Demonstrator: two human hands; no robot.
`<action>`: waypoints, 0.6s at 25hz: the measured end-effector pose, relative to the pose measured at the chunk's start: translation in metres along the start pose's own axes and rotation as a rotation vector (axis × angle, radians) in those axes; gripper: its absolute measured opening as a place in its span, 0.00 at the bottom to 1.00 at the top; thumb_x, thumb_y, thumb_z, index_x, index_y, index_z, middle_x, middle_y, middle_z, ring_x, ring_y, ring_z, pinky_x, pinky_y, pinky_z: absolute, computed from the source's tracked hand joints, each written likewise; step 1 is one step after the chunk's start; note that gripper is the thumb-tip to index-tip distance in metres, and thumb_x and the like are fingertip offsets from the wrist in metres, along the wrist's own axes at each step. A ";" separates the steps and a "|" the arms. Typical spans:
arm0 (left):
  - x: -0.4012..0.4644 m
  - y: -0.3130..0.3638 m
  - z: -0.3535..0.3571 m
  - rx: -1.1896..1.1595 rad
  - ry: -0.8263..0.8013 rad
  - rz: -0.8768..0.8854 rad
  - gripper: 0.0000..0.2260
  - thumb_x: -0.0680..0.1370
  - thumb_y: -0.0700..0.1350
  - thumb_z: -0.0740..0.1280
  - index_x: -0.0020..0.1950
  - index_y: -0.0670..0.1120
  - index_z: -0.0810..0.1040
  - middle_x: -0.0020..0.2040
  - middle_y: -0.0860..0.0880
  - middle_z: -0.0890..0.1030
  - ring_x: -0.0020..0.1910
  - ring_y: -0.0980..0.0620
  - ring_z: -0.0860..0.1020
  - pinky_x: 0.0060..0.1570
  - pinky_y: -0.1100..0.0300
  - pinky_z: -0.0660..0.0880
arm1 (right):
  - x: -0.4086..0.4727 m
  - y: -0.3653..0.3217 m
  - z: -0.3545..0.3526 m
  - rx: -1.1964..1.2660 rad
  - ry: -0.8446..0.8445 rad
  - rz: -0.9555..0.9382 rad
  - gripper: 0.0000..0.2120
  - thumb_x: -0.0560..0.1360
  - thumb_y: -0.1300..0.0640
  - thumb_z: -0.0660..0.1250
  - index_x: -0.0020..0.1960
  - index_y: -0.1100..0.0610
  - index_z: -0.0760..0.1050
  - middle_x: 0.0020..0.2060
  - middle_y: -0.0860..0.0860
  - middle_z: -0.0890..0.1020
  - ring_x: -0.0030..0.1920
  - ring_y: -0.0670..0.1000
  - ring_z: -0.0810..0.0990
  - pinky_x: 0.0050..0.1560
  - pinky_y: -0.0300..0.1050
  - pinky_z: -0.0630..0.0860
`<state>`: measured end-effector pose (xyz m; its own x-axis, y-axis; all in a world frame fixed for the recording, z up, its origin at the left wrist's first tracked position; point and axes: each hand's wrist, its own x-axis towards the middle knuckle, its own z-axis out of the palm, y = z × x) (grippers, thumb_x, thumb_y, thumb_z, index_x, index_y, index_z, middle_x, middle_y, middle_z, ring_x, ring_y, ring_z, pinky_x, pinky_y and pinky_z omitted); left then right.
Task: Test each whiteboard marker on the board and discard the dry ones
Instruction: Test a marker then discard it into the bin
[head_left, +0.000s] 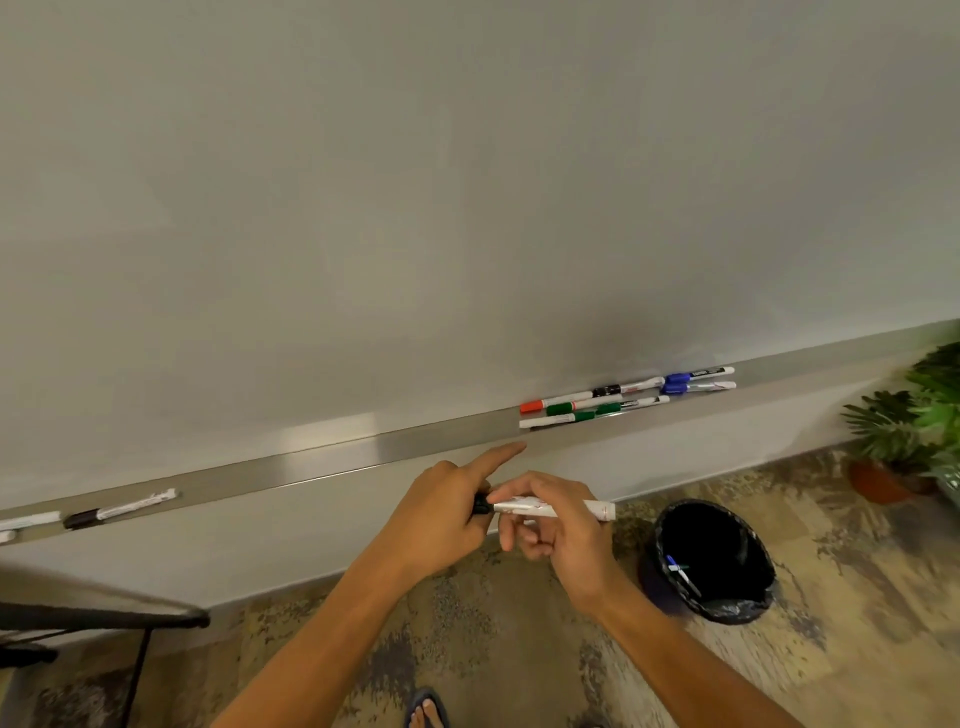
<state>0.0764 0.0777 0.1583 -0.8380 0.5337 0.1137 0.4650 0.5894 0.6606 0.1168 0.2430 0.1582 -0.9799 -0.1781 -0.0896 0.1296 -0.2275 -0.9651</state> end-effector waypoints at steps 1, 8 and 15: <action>0.002 0.002 0.002 -0.037 -0.006 0.024 0.36 0.70 0.34 0.64 0.75 0.58 0.65 0.27 0.60 0.73 0.27 0.59 0.72 0.32 0.71 0.66 | -0.002 -0.002 -0.002 -0.012 0.020 -0.014 0.22 0.72 0.44 0.62 0.44 0.60 0.84 0.28 0.60 0.79 0.26 0.49 0.68 0.29 0.42 0.58; 0.026 0.017 0.036 -0.149 -0.015 0.136 0.27 0.70 0.32 0.64 0.66 0.50 0.76 0.32 0.63 0.77 0.27 0.62 0.73 0.31 0.73 0.64 | -0.011 -0.014 -0.034 -0.051 0.107 -0.103 0.20 0.78 0.57 0.56 0.41 0.71 0.79 0.25 0.58 0.77 0.24 0.48 0.73 0.26 0.38 0.65; 0.068 0.064 0.130 -0.354 0.041 0.029 0.16 0.70 0.34 0.65 0.53 0.47 0.82 0.39 0.54 0.83 0.38 0.56 0.81 0.39 0.61 0.77 | -0.034 -0.009 -0.110 -0.281 0.273 -0.005 0.15 0.81 0.59 0.62 0.37 0.58 0.79 0.25 0.50 0.75 0.27 0.47 0.72 0.32 0.43 0.68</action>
<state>0.0860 0.2310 0.1120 -0.8403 0.5177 0.1611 0.3667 0.3239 0.8722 0.1325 0.3565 0.1433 -0.9896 0.0924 -0.1103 0.1153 0.0504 -0.9921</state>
